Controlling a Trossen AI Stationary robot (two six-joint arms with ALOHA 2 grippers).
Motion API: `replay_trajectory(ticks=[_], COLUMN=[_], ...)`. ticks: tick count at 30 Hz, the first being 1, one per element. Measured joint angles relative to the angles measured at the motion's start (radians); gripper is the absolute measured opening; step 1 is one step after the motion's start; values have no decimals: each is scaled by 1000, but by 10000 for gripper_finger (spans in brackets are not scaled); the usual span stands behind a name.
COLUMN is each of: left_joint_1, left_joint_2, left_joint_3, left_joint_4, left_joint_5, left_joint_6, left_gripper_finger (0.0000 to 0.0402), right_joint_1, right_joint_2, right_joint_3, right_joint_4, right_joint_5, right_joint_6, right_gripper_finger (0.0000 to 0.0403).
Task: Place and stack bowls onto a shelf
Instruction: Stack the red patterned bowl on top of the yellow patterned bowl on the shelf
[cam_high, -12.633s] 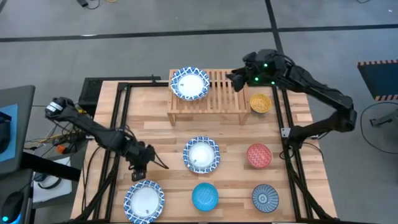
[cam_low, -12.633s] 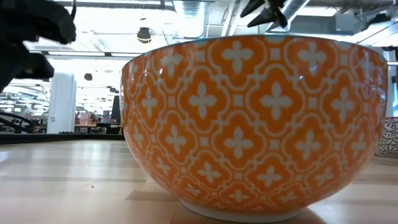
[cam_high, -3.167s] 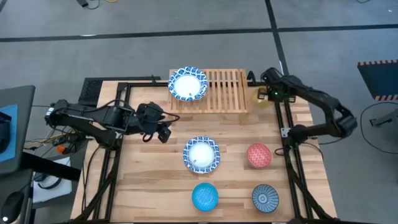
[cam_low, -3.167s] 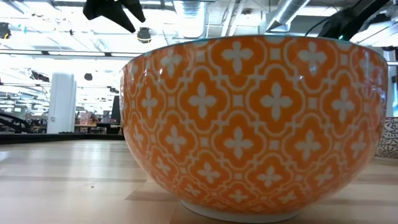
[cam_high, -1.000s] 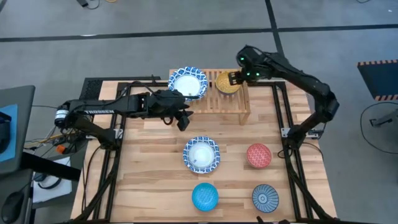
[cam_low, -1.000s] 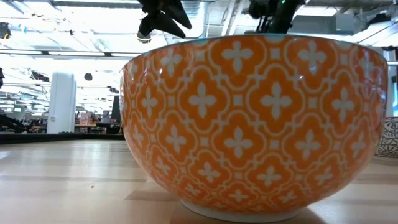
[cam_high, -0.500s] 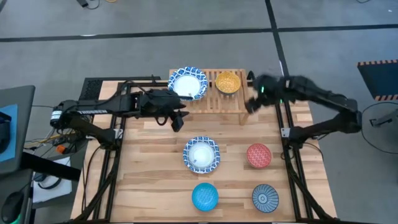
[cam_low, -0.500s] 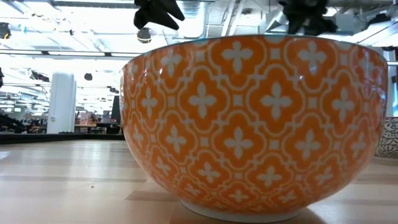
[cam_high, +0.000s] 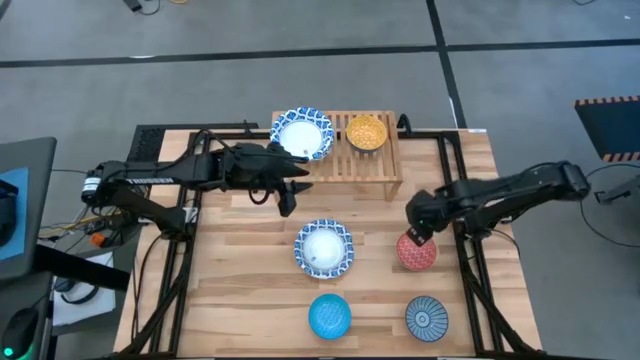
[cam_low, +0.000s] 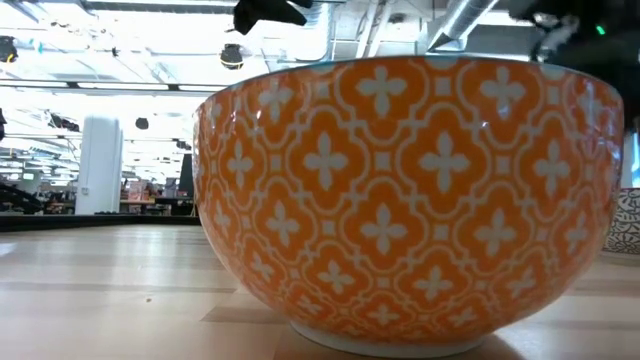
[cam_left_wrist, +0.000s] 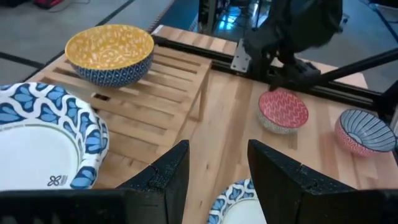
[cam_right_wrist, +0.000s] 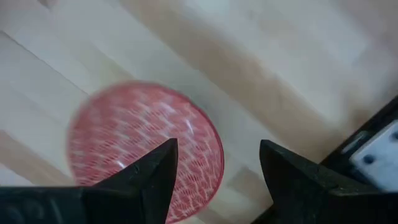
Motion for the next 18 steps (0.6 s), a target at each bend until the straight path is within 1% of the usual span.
replay_trajectory(ticks=[5,12,15,18], left_joint_1=[0,0,0,0], left_joint_2=[0,0,0,0], left_joint_3=[0,0,-8,-8], left_joint_4=[-2,-14,-17,-40], left_joint_5=[0,-8,-29,-34], left_joint_6=[-3,-65,-73,-107], left_gripper_finger=[146,146,146,146], right_joint_1=[40,50,50,50], right_joint_2=[0,0,11,27], right_joint_3=[-101,-147,-199,-225], right_joint_4=[71,98,155,214], right_joint_5=[-33,-32,-38,-53], right_joint_6=[67,98,110,130], right_gripper_finger=[254,251,232,198])
